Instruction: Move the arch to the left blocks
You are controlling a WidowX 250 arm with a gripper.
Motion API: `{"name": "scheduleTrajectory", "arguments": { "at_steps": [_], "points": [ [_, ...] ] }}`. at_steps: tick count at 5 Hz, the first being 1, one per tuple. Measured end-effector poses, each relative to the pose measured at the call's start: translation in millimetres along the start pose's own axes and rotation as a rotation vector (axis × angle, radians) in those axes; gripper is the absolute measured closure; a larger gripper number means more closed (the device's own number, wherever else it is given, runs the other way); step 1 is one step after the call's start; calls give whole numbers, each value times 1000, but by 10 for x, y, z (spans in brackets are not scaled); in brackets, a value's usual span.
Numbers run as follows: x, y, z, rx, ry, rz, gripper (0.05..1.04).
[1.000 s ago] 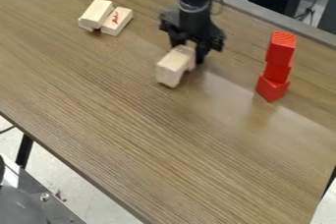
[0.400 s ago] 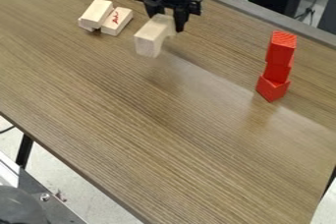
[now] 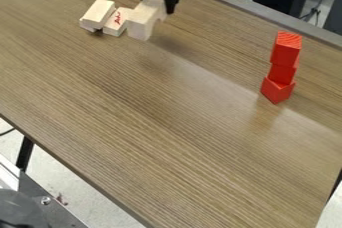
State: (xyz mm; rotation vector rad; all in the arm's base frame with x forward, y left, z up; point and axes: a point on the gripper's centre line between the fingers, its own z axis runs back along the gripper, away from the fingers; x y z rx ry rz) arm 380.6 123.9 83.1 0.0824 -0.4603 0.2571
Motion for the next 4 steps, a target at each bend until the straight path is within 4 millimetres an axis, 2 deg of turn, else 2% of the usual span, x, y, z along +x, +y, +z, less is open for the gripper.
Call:
{"name": "scheduleTrajectory", "arguments": {
  "at_steps": [2,4],
  "points": [
    [223,214,34,50,-80,16,552],
    [377,447,-111,84,-58,68,552]
  ]
}}
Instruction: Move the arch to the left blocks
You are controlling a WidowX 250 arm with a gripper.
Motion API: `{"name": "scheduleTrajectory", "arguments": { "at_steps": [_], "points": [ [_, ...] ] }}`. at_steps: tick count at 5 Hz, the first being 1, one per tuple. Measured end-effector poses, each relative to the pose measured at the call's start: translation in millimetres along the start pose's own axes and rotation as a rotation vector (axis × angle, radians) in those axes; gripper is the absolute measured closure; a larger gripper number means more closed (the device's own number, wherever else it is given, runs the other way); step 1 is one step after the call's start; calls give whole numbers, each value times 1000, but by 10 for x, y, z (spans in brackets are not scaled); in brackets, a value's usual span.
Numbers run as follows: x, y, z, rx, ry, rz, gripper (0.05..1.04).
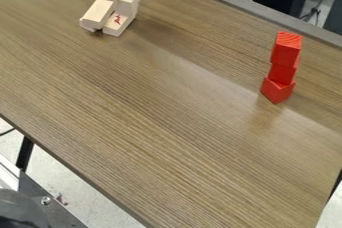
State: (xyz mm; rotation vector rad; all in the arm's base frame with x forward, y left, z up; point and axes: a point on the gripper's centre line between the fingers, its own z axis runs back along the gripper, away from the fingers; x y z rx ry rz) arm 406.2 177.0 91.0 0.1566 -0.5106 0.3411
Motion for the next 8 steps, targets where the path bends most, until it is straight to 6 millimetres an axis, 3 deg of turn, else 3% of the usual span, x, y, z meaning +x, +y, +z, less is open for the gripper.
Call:
{"name": "scheduleTrajectory", "arguments": {
  "at_steps": [3,8],
  "points": [
    [98,370,-80,30,52,79,552],
    [21,505,-155,66,70,88,552]
  ]
}}
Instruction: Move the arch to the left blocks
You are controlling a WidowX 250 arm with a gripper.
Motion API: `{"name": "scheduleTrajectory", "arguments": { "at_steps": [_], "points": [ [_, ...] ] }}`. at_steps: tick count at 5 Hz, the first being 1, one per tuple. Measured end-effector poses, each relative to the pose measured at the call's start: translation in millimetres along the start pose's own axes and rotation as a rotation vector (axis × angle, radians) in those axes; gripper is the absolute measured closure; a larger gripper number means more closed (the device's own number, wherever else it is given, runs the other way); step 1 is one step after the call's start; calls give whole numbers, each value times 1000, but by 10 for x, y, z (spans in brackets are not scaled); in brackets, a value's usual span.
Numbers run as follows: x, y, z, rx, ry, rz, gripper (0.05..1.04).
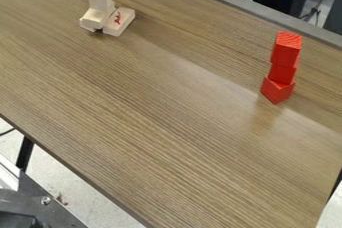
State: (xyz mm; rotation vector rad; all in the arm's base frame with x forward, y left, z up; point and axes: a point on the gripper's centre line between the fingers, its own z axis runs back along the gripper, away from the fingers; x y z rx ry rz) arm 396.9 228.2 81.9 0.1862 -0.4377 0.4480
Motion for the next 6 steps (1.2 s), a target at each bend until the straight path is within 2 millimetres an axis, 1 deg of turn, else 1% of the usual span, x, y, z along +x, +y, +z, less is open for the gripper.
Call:
{"name": "scheduleTrajectory", "arguments": {
  "at_steps": [2,4,5,6],
  "points": [
    [-4,81,-6,14,-2,29,552],
    [-165,118,-86,20,38,44,552],
    [-204,125,-108,26,41,40,552],
    [-214,121,-101,28,38,39,489]
  ]
}}
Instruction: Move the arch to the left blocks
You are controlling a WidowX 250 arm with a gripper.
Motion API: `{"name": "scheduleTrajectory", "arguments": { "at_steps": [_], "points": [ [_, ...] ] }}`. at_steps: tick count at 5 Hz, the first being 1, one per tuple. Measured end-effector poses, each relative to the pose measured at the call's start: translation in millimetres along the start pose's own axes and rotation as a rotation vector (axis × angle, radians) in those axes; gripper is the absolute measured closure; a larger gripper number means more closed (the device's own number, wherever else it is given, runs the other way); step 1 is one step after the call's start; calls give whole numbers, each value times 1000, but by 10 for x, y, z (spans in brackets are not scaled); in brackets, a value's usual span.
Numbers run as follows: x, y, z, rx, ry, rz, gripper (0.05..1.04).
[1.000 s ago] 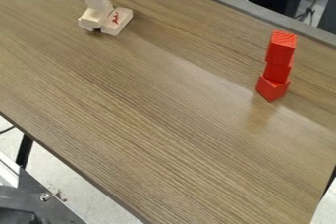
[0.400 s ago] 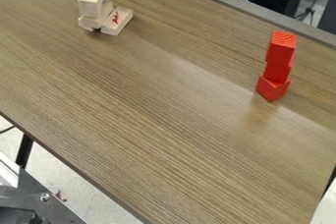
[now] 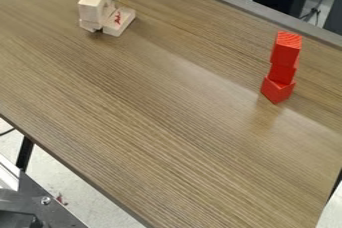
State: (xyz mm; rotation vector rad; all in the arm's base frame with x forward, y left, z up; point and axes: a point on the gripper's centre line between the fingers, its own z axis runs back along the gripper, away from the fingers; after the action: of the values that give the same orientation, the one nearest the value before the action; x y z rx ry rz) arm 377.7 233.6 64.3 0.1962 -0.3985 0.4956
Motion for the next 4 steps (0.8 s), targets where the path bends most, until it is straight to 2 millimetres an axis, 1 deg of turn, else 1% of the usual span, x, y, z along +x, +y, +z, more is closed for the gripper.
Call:
{"name": "scheduleTrajectory", "arguments": {
  "at_steps": [1,2,3,4],
  "points": [
    [-38,0,-37,17,-2,14,192],
    [-26,17,-39,32,-12,27,78],
    [-23,17,-36,32,-12,34,83],
    [31,2,37,18,-40,41,83]
  ]
}}
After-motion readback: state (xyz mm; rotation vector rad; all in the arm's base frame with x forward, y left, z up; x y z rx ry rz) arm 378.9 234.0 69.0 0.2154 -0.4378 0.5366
